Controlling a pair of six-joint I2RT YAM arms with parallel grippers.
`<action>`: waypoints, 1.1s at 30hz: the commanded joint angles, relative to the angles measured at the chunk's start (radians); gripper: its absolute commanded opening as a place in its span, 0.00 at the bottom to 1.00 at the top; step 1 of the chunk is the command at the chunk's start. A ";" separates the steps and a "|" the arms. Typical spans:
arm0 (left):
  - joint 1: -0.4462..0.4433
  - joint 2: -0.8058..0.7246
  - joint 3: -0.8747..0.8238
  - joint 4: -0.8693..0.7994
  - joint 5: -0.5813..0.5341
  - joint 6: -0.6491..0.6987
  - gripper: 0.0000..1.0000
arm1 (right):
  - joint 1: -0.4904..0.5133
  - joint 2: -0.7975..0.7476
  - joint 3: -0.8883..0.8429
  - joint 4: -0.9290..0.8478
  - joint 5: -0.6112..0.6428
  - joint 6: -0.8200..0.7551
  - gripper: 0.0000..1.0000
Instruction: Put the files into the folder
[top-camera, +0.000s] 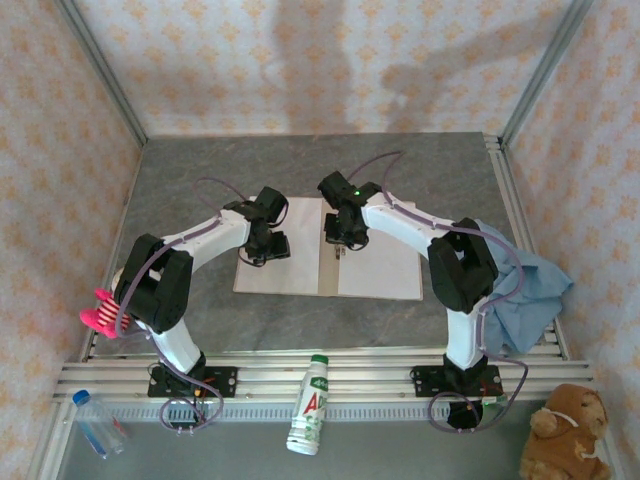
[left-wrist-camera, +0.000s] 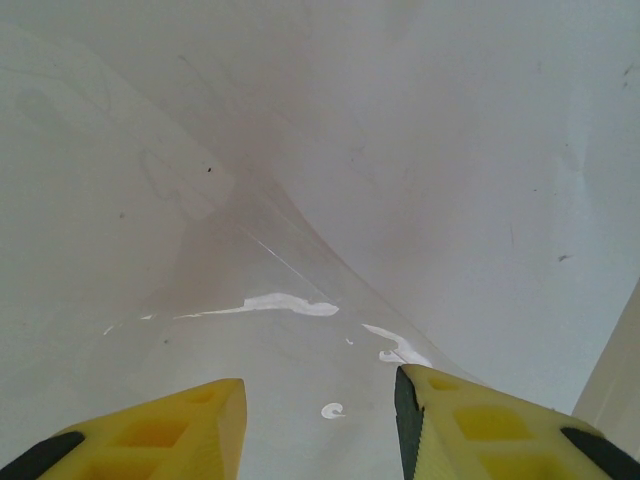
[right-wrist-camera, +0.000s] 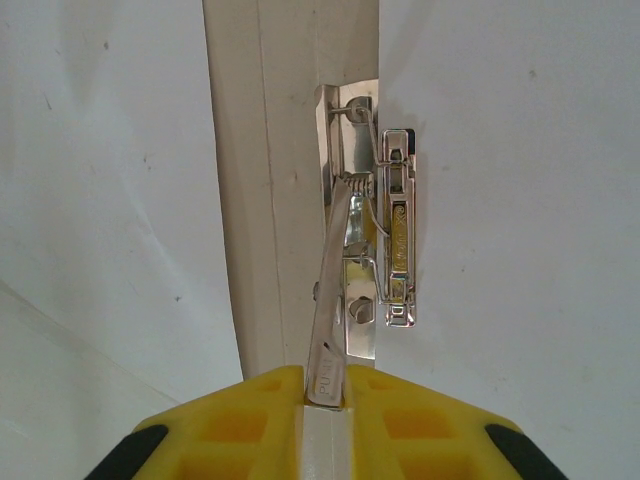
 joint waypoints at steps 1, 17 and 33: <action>0.013 -0.001 -0.007 0.005 -0.002 0.008 0.44 | 0.010 0.007 0.024 -0.039 0.039 -0.012 0.19; 0.013 0.001 -0.017 0.004 0.001 0.010 0.42 | 0.009 0.007 0.011 -0.029 0.025 -0.010 0.19; 0.014 0.004 -0.024 0.003 -0.001 0.014 0.41 | 0.027 0.010 -0.055 -0.015 0.031 -0.010 0.16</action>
